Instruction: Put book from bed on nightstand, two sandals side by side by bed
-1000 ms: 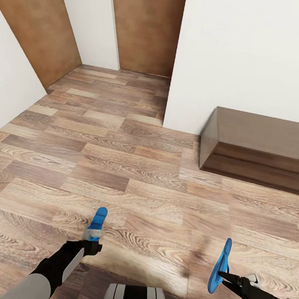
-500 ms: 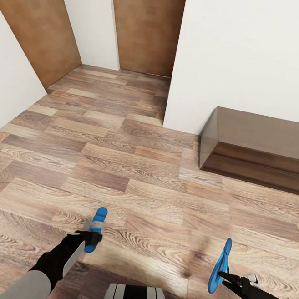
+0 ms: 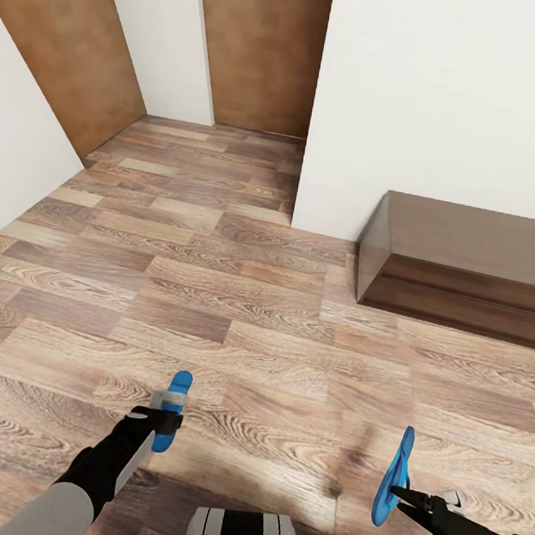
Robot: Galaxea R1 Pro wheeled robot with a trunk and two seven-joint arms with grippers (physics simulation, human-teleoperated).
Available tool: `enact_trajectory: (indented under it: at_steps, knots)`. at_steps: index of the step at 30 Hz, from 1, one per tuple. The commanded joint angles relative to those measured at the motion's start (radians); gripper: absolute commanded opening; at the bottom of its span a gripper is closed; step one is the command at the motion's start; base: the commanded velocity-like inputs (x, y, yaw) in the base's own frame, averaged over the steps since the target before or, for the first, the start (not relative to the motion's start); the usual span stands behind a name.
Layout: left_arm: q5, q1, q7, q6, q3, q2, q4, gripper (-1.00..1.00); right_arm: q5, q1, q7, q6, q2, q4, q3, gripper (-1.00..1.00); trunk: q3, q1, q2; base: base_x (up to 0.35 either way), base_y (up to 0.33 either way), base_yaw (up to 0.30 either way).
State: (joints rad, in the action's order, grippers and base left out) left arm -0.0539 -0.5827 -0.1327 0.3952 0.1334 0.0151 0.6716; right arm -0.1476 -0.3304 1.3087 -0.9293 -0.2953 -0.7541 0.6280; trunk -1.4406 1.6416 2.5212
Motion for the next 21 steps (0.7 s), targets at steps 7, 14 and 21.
enact_trajectory:
  at_steps: [7, 14, 21]
  knots:
    - [0.029, 0.000, -0.079, 0.004, 0.009, -0.018, 0.001, 1.00, -0.010, -0.001, 0.009, -0.008, 0.002, -0.001, 0.004, -1.00, -0.001, 0.000, 0.000, 0.000, 0.000, 0.000]
    - [0.027, 0.000, -0.087, -0.022, 0.010, -0.021, 0.000, 1.00, -0.010, -0.001, 0.009, -0.008, 0.002, -0.001, 0.003, -1.00, -0.001, 0.000, 0.000, 0.000, 0.000, 0.000]
    - [0.026, 0.000, -0.087, -0.034, 0.011, -0.021, 0.000, 1.00, -0.010, -0.001, 0.009, -0.008, 0.002, -0.001, 0.003, -1.00, -0.020, 0.002, 0.001, 0.000, 0.000, 0.000]
